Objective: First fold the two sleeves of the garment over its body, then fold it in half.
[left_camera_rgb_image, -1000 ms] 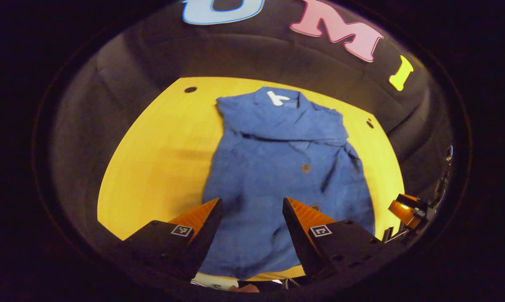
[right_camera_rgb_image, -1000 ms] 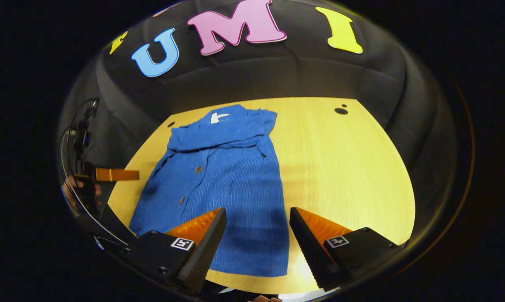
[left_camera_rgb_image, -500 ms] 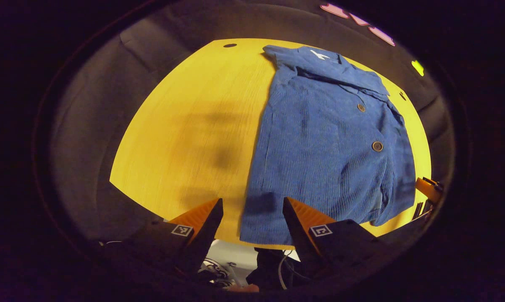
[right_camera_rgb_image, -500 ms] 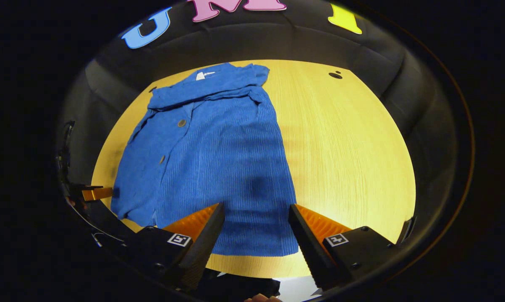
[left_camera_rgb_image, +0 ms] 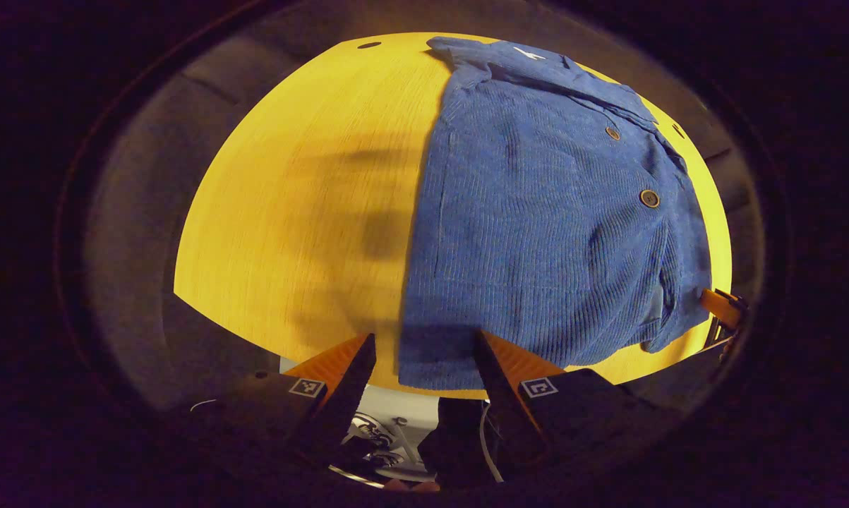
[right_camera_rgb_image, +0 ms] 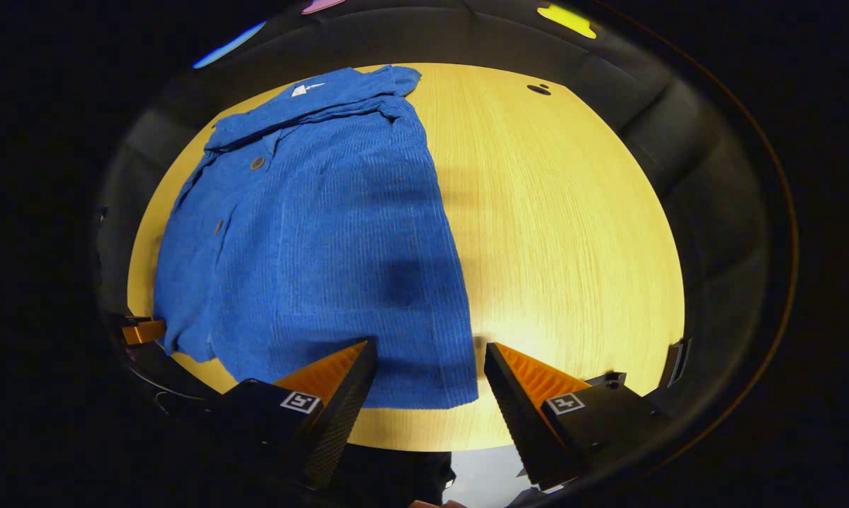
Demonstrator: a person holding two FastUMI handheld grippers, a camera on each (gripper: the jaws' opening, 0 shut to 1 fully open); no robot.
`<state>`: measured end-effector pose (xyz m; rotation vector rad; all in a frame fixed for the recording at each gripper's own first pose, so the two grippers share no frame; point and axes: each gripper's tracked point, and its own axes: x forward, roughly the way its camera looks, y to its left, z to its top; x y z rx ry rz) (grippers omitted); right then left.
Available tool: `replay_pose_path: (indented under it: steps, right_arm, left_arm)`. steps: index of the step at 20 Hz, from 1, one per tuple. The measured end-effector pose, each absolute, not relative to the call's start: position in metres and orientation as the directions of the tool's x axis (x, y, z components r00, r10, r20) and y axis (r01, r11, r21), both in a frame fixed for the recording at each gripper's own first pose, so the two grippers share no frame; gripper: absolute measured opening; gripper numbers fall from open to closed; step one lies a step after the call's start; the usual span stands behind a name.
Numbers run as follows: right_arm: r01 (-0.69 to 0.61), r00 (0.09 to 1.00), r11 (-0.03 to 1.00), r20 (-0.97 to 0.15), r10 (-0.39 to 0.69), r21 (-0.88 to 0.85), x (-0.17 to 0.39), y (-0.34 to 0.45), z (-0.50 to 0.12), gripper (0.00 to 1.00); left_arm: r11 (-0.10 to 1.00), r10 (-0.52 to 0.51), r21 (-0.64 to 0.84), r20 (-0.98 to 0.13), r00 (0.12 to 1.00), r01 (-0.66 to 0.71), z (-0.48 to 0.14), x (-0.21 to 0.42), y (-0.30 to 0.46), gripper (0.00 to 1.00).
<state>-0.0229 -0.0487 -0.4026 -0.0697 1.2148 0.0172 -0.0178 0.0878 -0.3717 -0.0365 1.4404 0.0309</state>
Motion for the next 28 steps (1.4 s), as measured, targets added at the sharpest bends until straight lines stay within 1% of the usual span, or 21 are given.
replay_pose_path:
  steps: [1, 2, 3, 4, 5, 6, 7, 8, 9, 12, 15, 22, 28]
  right_arm:
    - [-0.047, 0.324, 0.999, -0.946, 0.015, 0.0, -0.027, -0.042, -0.405, 0.98]
    - [-0.019, 0.314, 1.0, -0.949, 0.03, 0.025, -0.025, -0.039, -0.407, 0.97]
    - [-0.01, 0.31, 0.999, -0.95, 0.037, 0.036, -0.026, -0.038, -0.405, 0.72]
    - [-0.025, 0.308, 0.999, -0.951, 0.041, 0.035, -0.025, -0.039, -0.404, 0.75]
    - [-0.036, 0.322, 0.998, -0.945, 0.051, 0.042, -0.022, -0.035, -0.406, 0.62]
    - [-0.018, 0.342, 0.999, -0.938, 0.051, 0.047, -0.019, -0.032, -0.405, 0.33]
    - [-0.022, 0.342, 0.999, -0.939, 0.044, 0.039, -0.019, -0.03, -0.402, 0.03]
    - [-0.037, 0.341, 0.999, -0.939, 0.048, 0.037, -0.019, -0.031, -0.405, 0.06]
    - [-0.03, 0.351, 0.999, -0.935, 0.049, 0.04, -0.018, -0.029, -0.405, 0.05]
    - [-0.023, 0.356, 0.998, -0.933, 0.055, 0.05, -0.017, -0.029, -0.4, 0.05]
    - [-0.022, 0.403, 0.997, -0.912, 0.075, 0.072, -0.013, -0.023, -0.38, 0.05]
    - [-0.053, 0.571, 0.995, -0.815, 0.103, 0.088, 0.013, 0.0, -0.288, 0.05]
    - [-0.118, 0.719, 0.991, -0.683, 0.129, 0.063, 0.052, 0.033, -0.19, 0.05]
  left_arm:
    - [0.999, -0.026, -0.032, -0.991, 0.129, -0.043, -0.372, -0.018, 0.085, 0.83]
    - [0.999, -0.025, -0.031, -0.992, 0.12, -0.045, -0.369, -0.016, 0.085, 0.84]
    - [0.998, -0.032, -0.037, -0.995, 0.099, -0.047, -0.373, -0.019, 0.082, 0.8]
    - [0.999, -0.044, -0.046, -0.997, 0.056, -0.03, -0.373, -0.023, 0.077, 0.76]
    - [0.998, -0.061, -0.06, -0.995, 0.076, 0.016, -0.372, -0.019, 0.073, 0.58]
    - [0.998, -0.062, -0.06, -0.992, 0.114, 0.02, -0.372, -0.012, 0.069, 0.3]
    - [0.998, -0.049, -0.044, -0.992, 0.115, 0.042, -0.371, -0.009, 0.065, 0.02]
    - [0.997, -0.049, -0.041, -0.991, 0.128, 0.067, -0.37, -0.006, 0.066, 0.02]
    - [0.997, -0.063, -0.055, -0.987, 0.15, 0.06, -0.368, -0.006, 0.065, 0.02]
    - [0.991, -0.136, -0.137, -0.977, 0.166, 0.006, -0.366, -0.005, 0.054, 0.0]
    - [0.983, -0.182, -0.183, -0.956, 0.23, 0.015, -0.346, 0.001, 0.045, 0.0]
    - [0.965, -0.263, -0.23, -0.872, 0.413, 0.129, -0.262, 0.033, 0.037, 0.0]
    - [0.944, -0.329, -0.233, -0.743, 0.582, 0.235, -0.175, 0.069, 0.036, 0.0]
